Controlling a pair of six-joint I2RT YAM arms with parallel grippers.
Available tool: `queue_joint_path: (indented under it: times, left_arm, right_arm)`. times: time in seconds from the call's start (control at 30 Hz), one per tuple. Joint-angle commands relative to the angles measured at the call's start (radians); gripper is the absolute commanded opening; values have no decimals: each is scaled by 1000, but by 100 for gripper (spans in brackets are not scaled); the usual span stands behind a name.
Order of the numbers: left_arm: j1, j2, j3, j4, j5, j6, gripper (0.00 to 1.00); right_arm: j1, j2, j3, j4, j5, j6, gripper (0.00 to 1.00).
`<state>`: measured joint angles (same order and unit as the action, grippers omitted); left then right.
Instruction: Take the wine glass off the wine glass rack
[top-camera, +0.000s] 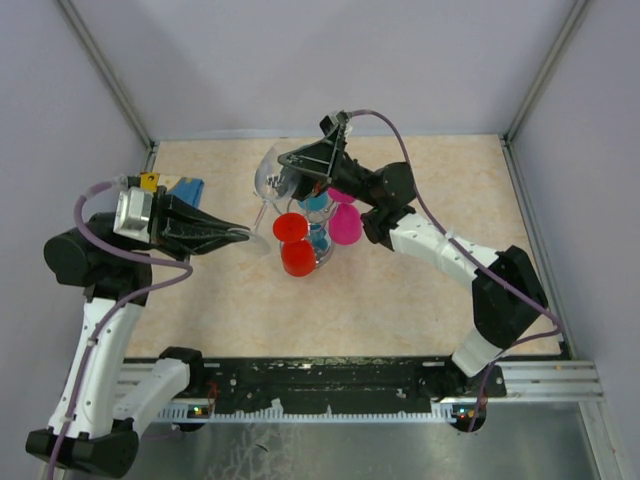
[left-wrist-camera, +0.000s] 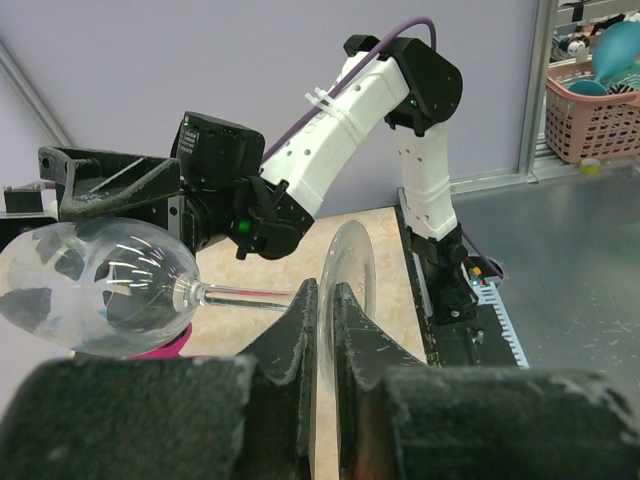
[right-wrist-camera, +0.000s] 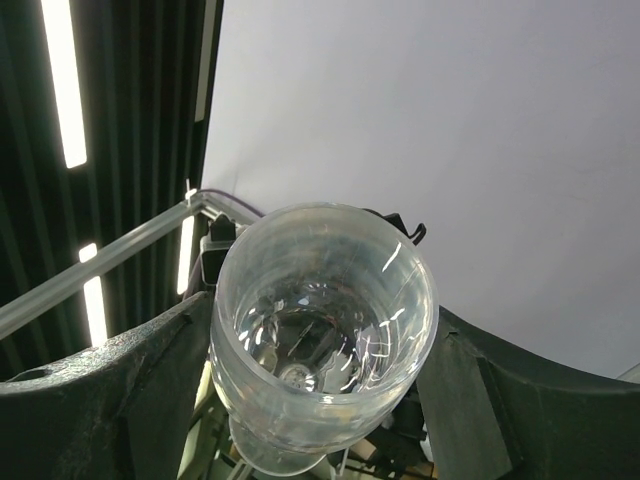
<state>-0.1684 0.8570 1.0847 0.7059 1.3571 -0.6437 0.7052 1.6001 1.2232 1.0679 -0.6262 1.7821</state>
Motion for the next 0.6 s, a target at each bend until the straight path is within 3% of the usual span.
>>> queue_joint_path:
  times: [0.0, 0.2, 0.23, 0.33, 0.47, 0.57]
  left_arm:
    - [-5, -11, 36, -13, -14, 32, 0]
    - [-5, -14, 38, -43, -24, 48, 0]
    - [-5, -15, 39, -53, -26, 54, 4]
    - [-5, -21, 44, -81, -32, 73, 20]
    - [-5, -27, 48, -114, -38, 102, 56]
    - [-5, -33, 47, -135, -42, 120, 71]
  right_arm:
    - [18, -19, 44, 62, -5, -5, 75]
    - [18, -14, 35, 78, -1, -4, 69]
    - [19, -13, 33, 83, -1, -1, 69]
    - [19, -8, 27, 95, 3, 6, 69]
    - [19, -3, 25, 95, 7, 12, 69]
    - [19, 0, 21, 100, 12, 18, 68]
